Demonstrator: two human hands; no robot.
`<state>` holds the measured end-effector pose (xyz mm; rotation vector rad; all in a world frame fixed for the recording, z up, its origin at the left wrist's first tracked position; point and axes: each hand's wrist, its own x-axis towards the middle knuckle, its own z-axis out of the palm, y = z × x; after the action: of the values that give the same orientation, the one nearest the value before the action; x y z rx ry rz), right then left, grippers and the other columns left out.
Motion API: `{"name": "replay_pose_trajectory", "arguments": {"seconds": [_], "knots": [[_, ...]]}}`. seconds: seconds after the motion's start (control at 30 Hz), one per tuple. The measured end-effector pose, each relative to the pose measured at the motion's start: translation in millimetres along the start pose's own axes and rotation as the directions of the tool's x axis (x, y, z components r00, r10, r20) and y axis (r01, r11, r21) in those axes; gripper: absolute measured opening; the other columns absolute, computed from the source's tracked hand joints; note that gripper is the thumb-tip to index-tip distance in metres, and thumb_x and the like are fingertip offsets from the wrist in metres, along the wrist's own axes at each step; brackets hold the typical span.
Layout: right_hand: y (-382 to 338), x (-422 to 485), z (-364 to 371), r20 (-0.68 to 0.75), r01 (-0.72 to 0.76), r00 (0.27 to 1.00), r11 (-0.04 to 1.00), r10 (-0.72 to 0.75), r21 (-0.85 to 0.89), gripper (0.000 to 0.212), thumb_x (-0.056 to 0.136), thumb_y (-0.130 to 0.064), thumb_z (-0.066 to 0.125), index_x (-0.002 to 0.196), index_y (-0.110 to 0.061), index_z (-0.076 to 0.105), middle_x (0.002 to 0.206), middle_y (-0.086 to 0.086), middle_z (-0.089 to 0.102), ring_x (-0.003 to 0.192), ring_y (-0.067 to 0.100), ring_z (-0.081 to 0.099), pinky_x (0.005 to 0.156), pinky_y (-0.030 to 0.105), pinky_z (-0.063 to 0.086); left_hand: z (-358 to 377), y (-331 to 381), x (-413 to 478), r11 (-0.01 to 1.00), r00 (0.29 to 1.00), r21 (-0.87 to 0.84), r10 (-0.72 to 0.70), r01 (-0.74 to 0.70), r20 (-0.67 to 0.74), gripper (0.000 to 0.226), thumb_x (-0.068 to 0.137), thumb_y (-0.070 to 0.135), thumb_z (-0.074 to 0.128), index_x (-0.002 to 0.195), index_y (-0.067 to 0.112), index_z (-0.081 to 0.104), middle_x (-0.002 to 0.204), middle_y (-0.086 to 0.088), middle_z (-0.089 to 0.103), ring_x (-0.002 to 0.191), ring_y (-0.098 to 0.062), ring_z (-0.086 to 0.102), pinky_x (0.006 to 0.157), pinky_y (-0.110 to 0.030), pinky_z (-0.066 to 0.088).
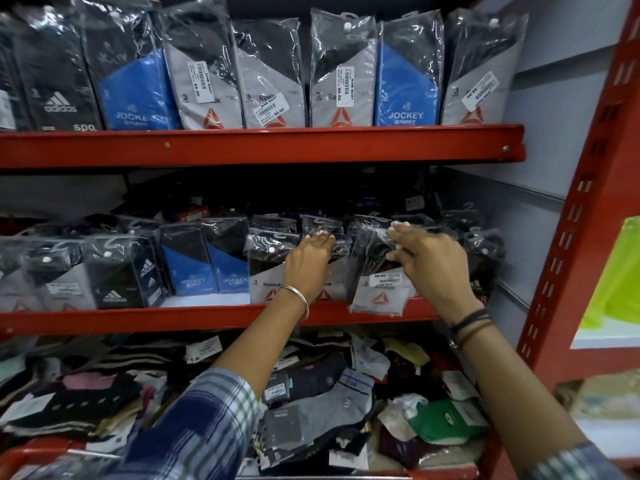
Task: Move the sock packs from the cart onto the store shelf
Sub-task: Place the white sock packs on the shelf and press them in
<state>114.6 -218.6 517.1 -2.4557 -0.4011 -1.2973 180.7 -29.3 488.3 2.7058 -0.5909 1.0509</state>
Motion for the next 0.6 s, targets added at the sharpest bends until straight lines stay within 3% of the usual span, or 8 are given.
{"name": "replay_pose_trajectory", "arguments": {"seconds": [0.23, 0.47, 0.6], "knots": [[16.7, 10.5, 2.8, 0.029, -0.084, 0.996, 0.995, 0.086, -0.048, 0.028, 0.073, -0.013, 0.077, 0.101, -0.015, 0.073, 0.105, 0.005, 0.073, 0.090, 0.029, 0.070, 0.067, 0.042, 0.059, 6.5, -7.5, 0.6, 1.000, 1.000, -0.016, -0.004, 0.004, 0.002, 0.058, 0.076, 0.000, 0.069, 0.129, 0.009, 0.050, 0.137, -0.009, 0.051, 0.128, -0.021, 0.045, 0.105, -0.031, 0.035], [12.9, 14.6, 20.7, 0.020, -0.005, 1.000, 0.981, 0.009, -0.194, 0.028, 0.074, -0.002, 0.072, 0.100, -0.012, 0.072, 0.098, 0.009, 0.075, 0.077, 0.029, 0.071, 0.054, 0.036, 0.056, 8.3, -10.6, 0.4, 0.999, 1.000, -0.031, -0.006, 0.005, -0.011, 0.056, 0.072, -0.004, 0.071, 0.124, 0.009, 0.056, 0.131, -0.010, 0.057, 0.123, -0.022, 0.050, 0.102, -0.033, 0.040], [3.3, 22.2, 44.2, 0.011, 0.035, 0.999, 0.986, -0.034, -0.165, 0.020, 0.073, 0.004, 0.071, 0.090, -0.006, 0.073, 0.094, 0.013, 0.075, 0.069, 0.030, 0.071, 0.047, 0.035, 0.055, 12.1, -10.5, -0.1, 0.999, 0.999, -0.040, -0.013, 0.012, -0.039, 0.056, 0.067, -0.005, 0.075, 0.119, 0.006, 0.059, 0.125, -0.013, 0.061, 0.118, -0.025, 0.055, 0.098, -0.036, 0.044]]}}
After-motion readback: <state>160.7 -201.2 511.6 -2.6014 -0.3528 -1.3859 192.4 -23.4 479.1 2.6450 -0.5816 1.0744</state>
